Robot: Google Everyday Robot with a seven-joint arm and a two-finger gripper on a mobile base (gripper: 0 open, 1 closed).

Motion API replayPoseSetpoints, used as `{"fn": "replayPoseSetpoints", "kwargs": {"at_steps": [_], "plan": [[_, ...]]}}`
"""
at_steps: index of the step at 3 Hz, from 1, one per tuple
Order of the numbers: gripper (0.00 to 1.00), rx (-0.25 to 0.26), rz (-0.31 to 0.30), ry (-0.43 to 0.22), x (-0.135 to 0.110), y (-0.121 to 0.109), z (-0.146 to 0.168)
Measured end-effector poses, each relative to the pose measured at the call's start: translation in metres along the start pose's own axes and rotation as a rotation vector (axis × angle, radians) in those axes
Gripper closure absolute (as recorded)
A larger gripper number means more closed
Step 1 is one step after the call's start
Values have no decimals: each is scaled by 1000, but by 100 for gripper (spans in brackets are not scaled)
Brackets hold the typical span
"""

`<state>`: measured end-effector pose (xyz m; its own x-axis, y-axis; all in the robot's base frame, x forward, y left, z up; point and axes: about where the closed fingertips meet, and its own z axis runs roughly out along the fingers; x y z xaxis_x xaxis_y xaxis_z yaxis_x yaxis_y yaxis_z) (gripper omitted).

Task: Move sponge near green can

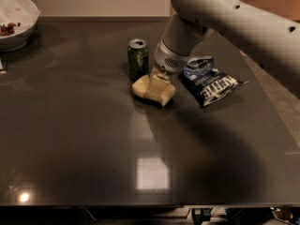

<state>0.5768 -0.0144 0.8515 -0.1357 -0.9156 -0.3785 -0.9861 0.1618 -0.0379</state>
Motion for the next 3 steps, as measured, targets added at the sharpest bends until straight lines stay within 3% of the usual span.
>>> {"fn": "replayPoseSetpoints", "kwargs": {"at_steps": [1,2,3], "plan": [[12,25,35,-15,3,-12,1],[0,22,32,-14,2,-11,2],[0,22,32,-14,2,-11,2]]}}
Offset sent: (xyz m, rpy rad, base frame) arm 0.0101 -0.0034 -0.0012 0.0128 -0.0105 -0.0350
